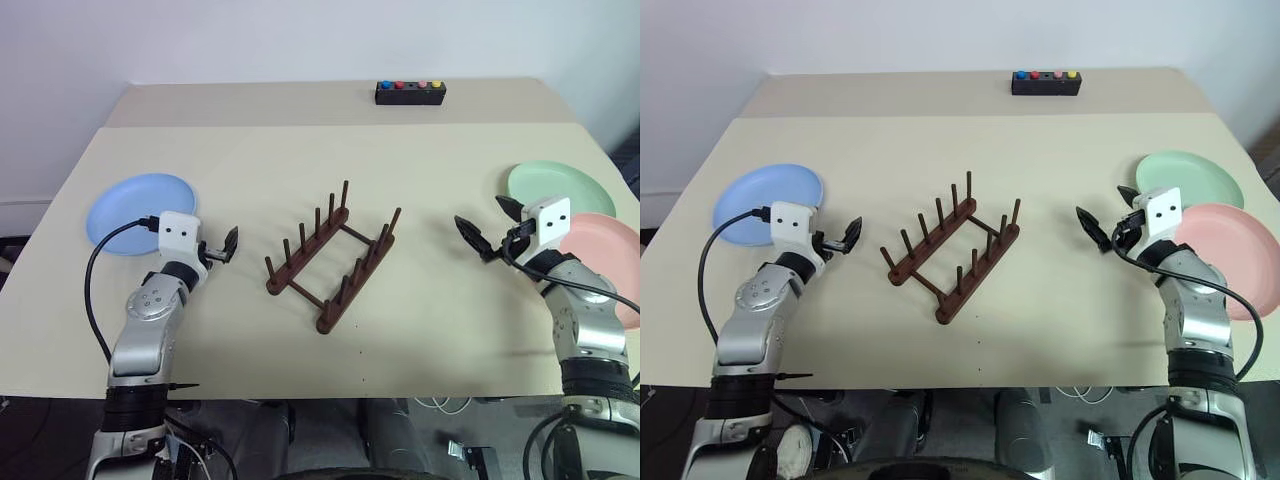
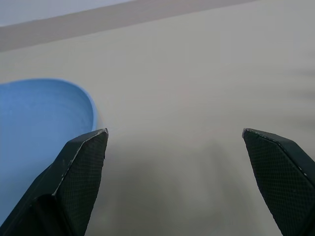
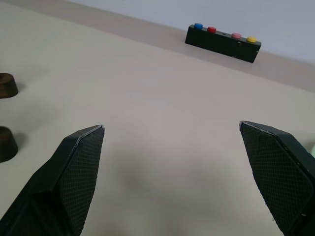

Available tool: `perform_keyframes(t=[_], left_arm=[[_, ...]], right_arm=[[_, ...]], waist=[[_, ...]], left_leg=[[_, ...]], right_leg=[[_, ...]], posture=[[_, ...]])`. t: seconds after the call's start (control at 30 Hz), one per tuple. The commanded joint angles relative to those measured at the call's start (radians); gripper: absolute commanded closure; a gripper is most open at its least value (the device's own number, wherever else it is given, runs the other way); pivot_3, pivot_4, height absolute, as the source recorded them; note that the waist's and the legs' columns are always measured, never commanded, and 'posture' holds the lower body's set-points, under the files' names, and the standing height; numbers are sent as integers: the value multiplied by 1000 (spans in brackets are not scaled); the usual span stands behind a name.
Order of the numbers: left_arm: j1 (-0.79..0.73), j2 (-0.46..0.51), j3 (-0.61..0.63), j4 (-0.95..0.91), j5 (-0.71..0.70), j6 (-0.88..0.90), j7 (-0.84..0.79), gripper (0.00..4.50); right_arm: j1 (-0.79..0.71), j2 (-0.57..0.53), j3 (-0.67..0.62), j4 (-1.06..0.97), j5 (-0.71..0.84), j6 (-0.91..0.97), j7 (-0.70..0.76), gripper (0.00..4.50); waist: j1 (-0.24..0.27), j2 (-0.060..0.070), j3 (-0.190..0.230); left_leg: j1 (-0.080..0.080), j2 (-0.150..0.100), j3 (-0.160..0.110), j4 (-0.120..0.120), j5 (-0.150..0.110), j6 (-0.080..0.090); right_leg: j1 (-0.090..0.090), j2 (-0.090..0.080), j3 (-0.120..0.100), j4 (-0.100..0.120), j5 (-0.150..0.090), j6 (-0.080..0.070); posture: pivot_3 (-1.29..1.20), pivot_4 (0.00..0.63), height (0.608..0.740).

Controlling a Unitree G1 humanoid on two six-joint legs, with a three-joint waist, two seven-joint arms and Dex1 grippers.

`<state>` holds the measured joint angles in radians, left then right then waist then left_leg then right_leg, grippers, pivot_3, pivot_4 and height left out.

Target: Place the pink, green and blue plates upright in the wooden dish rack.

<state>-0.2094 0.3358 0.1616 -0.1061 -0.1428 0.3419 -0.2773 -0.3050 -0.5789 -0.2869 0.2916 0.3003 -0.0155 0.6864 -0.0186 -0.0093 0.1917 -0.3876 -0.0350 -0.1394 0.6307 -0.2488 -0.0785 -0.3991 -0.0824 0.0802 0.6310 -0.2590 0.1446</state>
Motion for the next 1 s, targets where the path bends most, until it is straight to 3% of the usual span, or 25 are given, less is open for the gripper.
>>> perform_keyframes(t=[0.03, 0.7, 0.93, 1.0], left_arm=[[-1, 11, 3, -46, -6, 3, -4, 0], [62, 58, 60, -86, -34, 7, -31, 0], [219, 184, 45, -223, -210, 32, -346, 0], [317, 264, 19, -304, -266, 70, -473, 0]], right_arm=[[6, -14, -33, -51, 23, -5, -8, 26], [-41, 17, 5, -48, 15, -5, -13, 26], [60, -13, -25, -141, 33, 26, -6, 26], [100, -15, -9, -198, 53, 56, 27, 26]], waist=[[0, 0, 0], [1, 0, 0], [-2, 0, 0], [-7, 0, 0]], left_leg=[[0, 0, 0, 0, 0, 0], [0, 0, 0, 0, 0, 0], [-1, 0, 0, -1, 0, 0], [-1, 1, 0, -1, 0, 0]], right_leg=[[0, 0, 0, 0, 0, 0], [0, 0, 0, 0, 0, 0], [0, 0, 0, 0, 0, 0], [-1, 0, 0, 0, 0, -1]], posture=[[0, 150, 740], [0, 150, 740], [0, 150, 740], [0, 150, 740]])
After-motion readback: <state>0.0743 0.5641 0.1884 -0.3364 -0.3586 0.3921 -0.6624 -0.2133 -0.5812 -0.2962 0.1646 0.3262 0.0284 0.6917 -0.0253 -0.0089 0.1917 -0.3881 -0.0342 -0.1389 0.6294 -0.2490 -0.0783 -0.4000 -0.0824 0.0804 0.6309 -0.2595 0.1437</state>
